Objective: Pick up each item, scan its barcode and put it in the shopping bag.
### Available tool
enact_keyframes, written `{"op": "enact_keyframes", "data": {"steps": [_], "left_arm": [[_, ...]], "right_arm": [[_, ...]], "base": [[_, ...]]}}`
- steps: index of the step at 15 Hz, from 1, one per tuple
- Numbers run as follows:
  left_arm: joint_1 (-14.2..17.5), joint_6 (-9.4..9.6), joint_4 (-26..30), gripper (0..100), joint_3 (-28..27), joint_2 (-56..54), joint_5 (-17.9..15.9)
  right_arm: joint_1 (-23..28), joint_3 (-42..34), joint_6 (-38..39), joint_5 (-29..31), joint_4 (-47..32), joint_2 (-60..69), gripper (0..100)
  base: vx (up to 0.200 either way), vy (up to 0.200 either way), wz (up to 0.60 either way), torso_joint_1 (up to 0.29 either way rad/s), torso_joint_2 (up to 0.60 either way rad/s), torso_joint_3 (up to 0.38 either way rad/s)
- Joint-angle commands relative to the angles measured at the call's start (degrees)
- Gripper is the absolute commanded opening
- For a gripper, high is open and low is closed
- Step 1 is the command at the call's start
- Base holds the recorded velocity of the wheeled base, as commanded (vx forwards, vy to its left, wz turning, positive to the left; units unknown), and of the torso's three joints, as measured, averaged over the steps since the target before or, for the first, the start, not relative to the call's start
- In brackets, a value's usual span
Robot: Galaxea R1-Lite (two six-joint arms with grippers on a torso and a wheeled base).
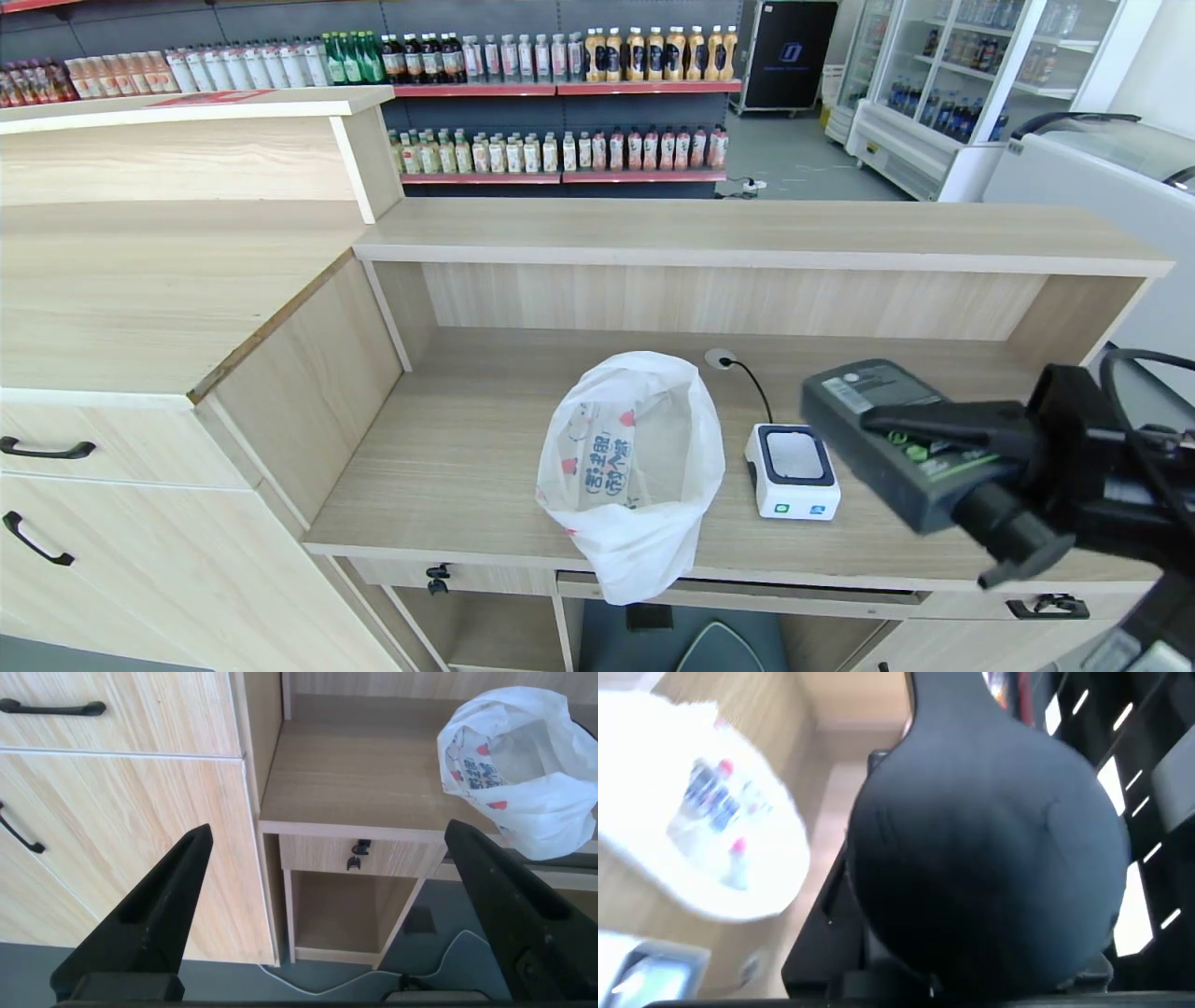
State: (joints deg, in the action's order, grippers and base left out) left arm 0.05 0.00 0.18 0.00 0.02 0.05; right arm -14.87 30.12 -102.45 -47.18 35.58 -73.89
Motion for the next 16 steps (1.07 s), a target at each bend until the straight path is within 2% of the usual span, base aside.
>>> {"op": "enact_keyframes", "data": {"steps": [1,2,3,5,7,9,10,12,13,14,15,16], "left_arm": [[0.04,0.00,-0.01,100,0.00,-0.02,0.04],[0.04,0.00,-0.01,100,0.00,-0.02,0.04],[0.04,0.00,-0.01,100,0.00,-0.02,0.04],[0.04,0.00,-0.01,100,0.00,-0.02,0.04],[0.04,0.00,-0.01,100,0.00,-0.02,0.04],[0.13,0.00,-0.01,100,0.00,-0.02,0.04],[0.04,0.00,-0.01,100,0.00,-0.02,0.04],[0.04,0.00,-0.01,100,0.00,-0.02,0.04],[0.04,0.00,-0.01,100,0.00,-0.02,0.04],[0.04,0.00,-0.01,100,0.00,-0.02,0.04],[0.04,0.00,-0.01,100,0.00,-0.02,0.04],[0.04,0.00,-0.01,100,0.00,-0.02,0.04]], "right_arm": [[19.44,1.52,18.60,6.57,-8.60,5.42,0],[28.14,0.55,20.27,5.17,-8.87,5.86,0],[30.34,0.55,20.62,5.08,-9.39,6.21,0],[31.48,0.81,27.65,5.34,-10.36,6.39,0],[31.31,0.64,36.18,8.24,-10.89,5.68,0],[31.31,0.99,44.62,8.59,-12.47,5.68,0],[30.96,1.96,51.39,9.47,-12.47,5.60,0],[27.53,2.92,73.62,10.35,-14.40,5.16,0],[26.56,3.54,82.32,10.44,-15.28,3.75,0],[26.47,4.86,95.07,10.35,-15.63,0.59,0],[26.47,6.00,103.42,11.23,-15.46,-2.67,0],[26.47,7.76,107.55,13.08,-15.19,-7.59,0]], "base": [[0.000,0.000,0.00,0.000,0.00,0.000],[0.000,0.000,0.00,0.000,0.00,0.000],[0.000,0.000,0.00,0.000,0.00,0.000],[0.000,0.000,0.00,0.000,0.00,0.000],[0.000,0.000,0.00,0.000,0.00,0.000],[0.000,0.000,0.60,-0.002,0.00,0.002],[0.000,0.000,0.60,0.002,0.00,0.002],[0.000,0.000,0.00,0.000,0.00,0.000],[0.000,0.000,0.00,0.000,0.00,0.000],[0.000,0.000,0.00,0.000,0.00,0.000],[0.000,0.000,0.00,0.000,0.00,0.000],[0.000,0.000,0.00,0.000,0.00,0.000]]}}
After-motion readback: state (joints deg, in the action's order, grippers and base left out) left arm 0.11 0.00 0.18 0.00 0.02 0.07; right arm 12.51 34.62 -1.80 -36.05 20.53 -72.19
